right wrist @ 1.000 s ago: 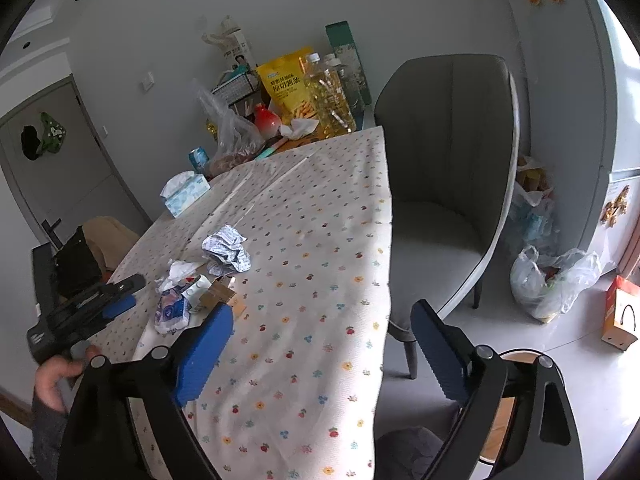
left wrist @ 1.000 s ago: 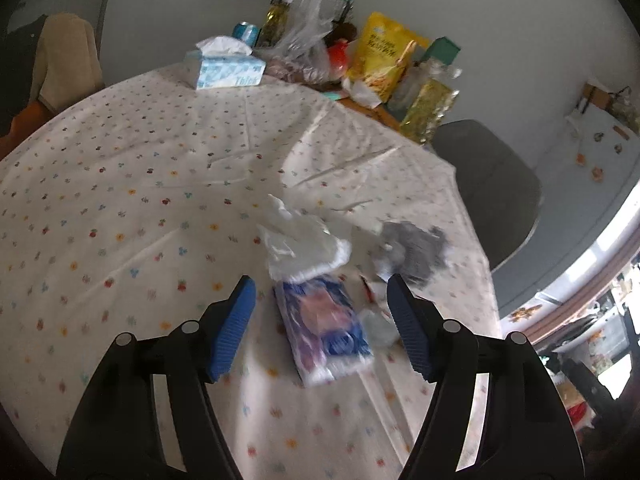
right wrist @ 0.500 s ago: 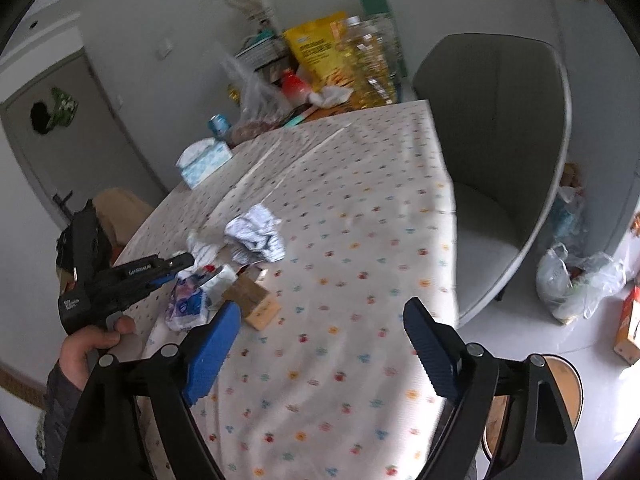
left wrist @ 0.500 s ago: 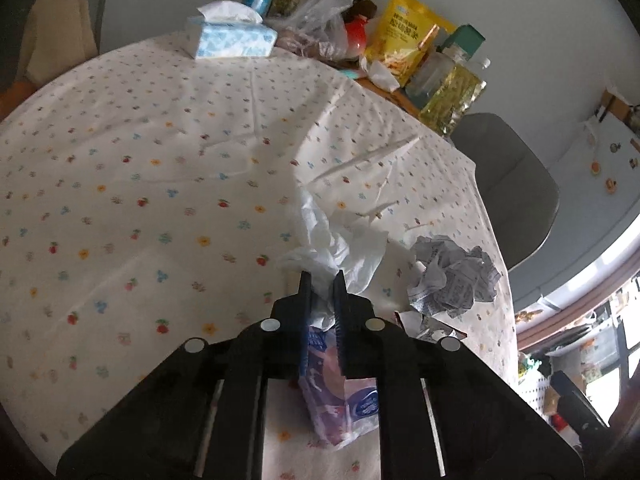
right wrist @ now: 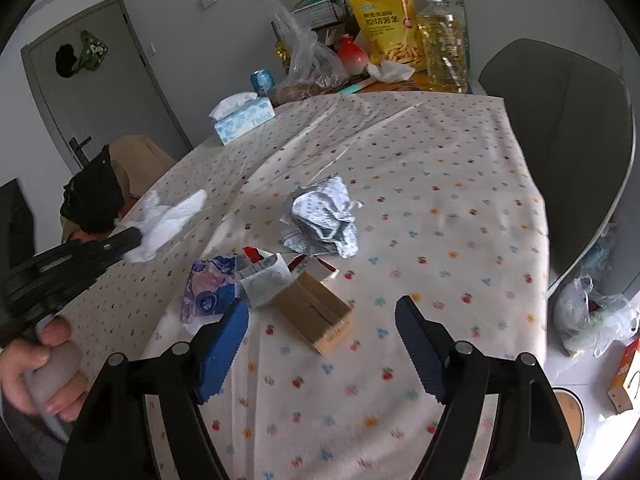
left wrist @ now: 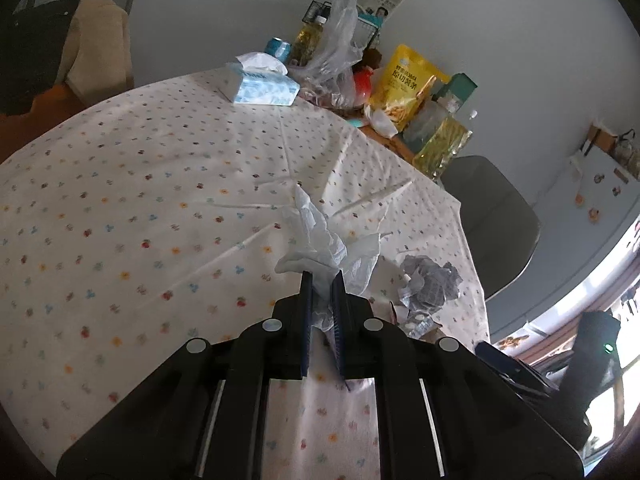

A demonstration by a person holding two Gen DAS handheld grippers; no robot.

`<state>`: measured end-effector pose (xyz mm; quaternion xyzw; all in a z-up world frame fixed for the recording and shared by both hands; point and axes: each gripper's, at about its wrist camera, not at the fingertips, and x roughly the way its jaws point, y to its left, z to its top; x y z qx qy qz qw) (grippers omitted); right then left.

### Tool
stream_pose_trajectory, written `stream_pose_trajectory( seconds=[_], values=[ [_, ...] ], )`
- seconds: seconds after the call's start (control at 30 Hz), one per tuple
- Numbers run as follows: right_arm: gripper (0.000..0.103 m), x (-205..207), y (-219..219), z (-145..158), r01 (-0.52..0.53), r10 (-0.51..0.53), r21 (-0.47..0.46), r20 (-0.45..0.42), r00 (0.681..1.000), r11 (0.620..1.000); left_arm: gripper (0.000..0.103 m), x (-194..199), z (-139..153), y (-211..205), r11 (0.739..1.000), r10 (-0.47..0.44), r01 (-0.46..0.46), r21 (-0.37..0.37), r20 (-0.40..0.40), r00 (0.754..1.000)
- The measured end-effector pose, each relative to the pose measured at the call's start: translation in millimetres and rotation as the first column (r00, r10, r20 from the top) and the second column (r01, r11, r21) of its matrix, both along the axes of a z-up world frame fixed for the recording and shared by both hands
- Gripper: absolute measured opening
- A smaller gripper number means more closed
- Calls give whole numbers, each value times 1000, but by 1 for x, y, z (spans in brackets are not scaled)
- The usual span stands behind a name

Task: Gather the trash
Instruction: 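Grasp the white tissue beside the blue packet with the left gripper, then grasp the small cardboard box with the right gripper while left holds the tissue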

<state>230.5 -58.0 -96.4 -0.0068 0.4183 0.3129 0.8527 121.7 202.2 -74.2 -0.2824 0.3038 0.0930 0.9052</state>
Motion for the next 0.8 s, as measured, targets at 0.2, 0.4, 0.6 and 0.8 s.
stream_pose_trajectory(
  seconds=[0.2,0.4,0.6,0.8],
  values=[
    [42,11,15,-19,-35,33,-51,-41,999,998,10,-6,4,-5,1000,-11,11,4,3,1000],
    [35,-3,-7,-8,-24,24,-11,-25,999,1000,10,-2,12,-26,998,-57,57,7,24,998],
    [35,-13,-46,-1,46,-45,30,-27,999,999,10,7,17,-59,993,-120,120,14,34,992],
    [35,-24,-96,14,131,-131,77,-5,991,988,10,19,23,-100,980,-199,198,23,46,979]
  ],
)
